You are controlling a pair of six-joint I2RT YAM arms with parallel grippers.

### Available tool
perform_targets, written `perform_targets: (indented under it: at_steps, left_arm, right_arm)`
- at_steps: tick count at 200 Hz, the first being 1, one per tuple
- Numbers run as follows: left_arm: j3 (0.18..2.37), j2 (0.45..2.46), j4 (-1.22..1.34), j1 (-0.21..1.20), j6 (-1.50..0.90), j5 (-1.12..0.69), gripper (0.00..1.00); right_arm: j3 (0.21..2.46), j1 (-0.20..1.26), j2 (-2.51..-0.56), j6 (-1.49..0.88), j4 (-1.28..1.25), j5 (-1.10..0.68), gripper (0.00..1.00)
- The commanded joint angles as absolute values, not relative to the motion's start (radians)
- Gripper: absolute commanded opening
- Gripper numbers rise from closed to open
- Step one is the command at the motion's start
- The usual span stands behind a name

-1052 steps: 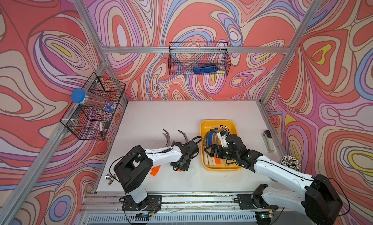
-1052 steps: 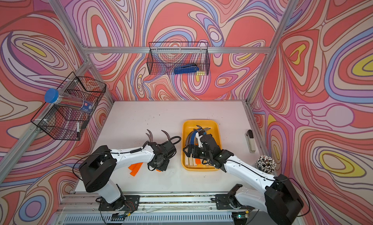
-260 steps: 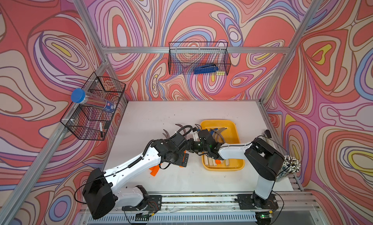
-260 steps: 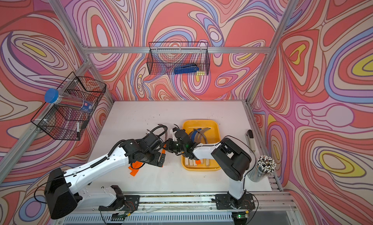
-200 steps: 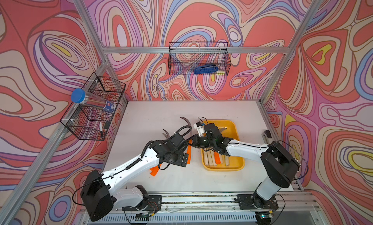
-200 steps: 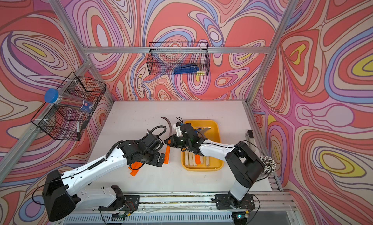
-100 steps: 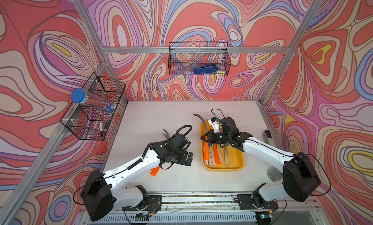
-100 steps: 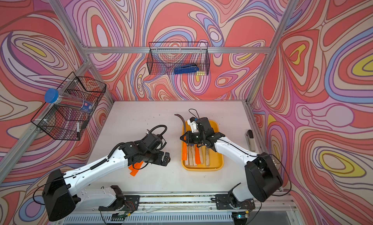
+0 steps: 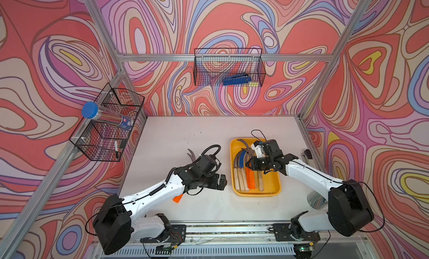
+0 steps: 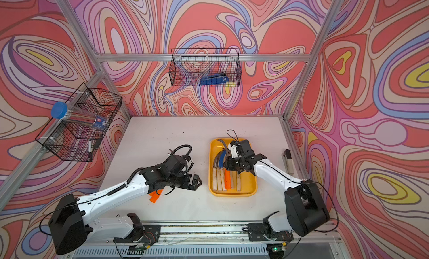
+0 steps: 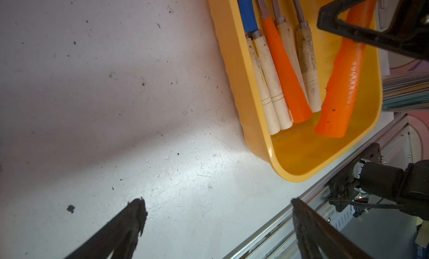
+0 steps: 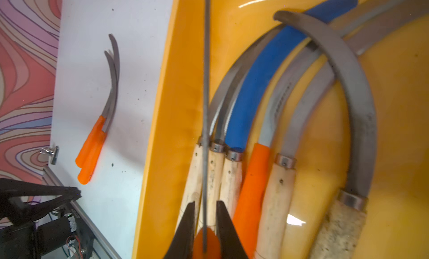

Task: Put small sickles into storage boxes
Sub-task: Place the sickle in the storage box.

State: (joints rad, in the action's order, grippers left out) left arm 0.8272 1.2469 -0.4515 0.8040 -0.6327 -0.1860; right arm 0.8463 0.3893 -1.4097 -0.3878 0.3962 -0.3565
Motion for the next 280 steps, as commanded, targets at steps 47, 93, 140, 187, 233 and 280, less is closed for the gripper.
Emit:
perform_targets:
  at_steps: [47, 93, 140, 187, 233, 280]
  left_arm:
    - [0.781, 1.249, -0.271, 0.802, -0.656, -0.254, 1.00]
    - [0.780, 1.288, -0.213, 0.802, -0.655, -0.287, 1.00]
    - [0.765, 1.293, -0.197, 0.802, -0.633, -0.274, 1.00]
    - [0.785, 1.306, -0.327, 0.802, -0.555, -0.161, 1.00]
    - [0.831, 1.281, -0.465, 0.802, -0.521, -0.028, 1.00]
    - [0.888, 1.266, -0.626, 0.799, -0.499, 0.172, 1.00]
  right_arm:
    - [0.809, 0.379, -1.402, -0.356, 0.443, -0.169, 0.00]
    - [0.811, 0.366, -1.441, -0.353, 0.445, -0.105, 0.00]
    - [0.832, 0.365, -1.501, -0.348, 0.442, -0.132, 0.06]
    - [0.859, 0.365, -1.509, -0.351, 0.475, -0.133, 0.56]
    - [0.880, 0.365, -1.453, -0.357, 0.512, -0.118, 0.88]
    - [0.882, 0.365, -1.393, -0.374, 0.529, -0.147, 0.96]
